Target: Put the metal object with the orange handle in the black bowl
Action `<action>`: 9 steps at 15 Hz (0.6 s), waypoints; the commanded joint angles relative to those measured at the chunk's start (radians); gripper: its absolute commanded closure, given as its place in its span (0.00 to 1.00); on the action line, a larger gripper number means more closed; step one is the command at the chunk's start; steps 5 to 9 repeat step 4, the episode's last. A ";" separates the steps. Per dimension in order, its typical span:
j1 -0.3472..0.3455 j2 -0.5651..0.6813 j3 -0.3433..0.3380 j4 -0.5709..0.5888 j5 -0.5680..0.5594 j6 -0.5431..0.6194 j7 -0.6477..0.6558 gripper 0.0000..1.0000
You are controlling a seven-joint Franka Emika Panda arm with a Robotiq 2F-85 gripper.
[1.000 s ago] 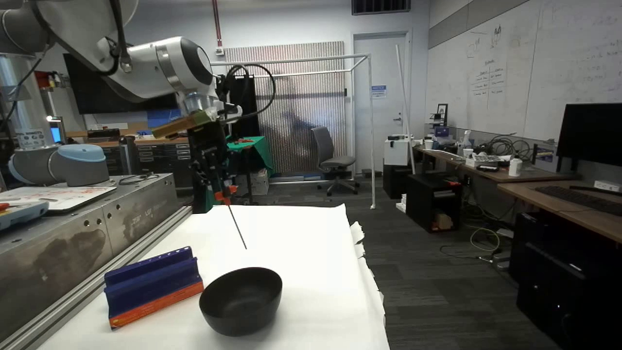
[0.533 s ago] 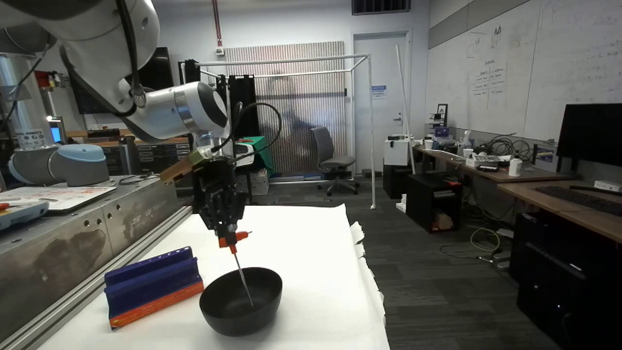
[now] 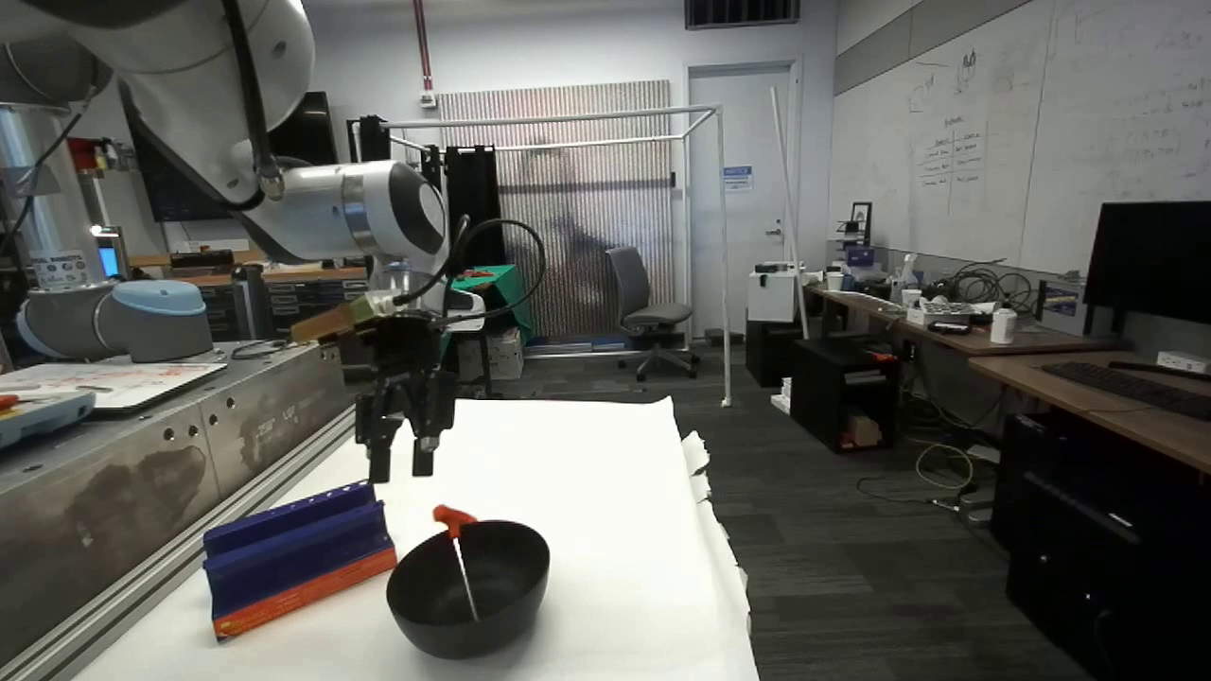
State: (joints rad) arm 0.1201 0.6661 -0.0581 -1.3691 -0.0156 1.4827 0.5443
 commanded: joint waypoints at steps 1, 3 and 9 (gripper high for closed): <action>-0.038 -0.132 0.027 -0.054 0.104 0.043 -0.067 0.00; -0.054 -0.193 0.030 -0.081 0.160 0.082 -0.090 0.00; -0.062 -0.220 0.032 -0.092 0.186 0.107 -0.104 0.00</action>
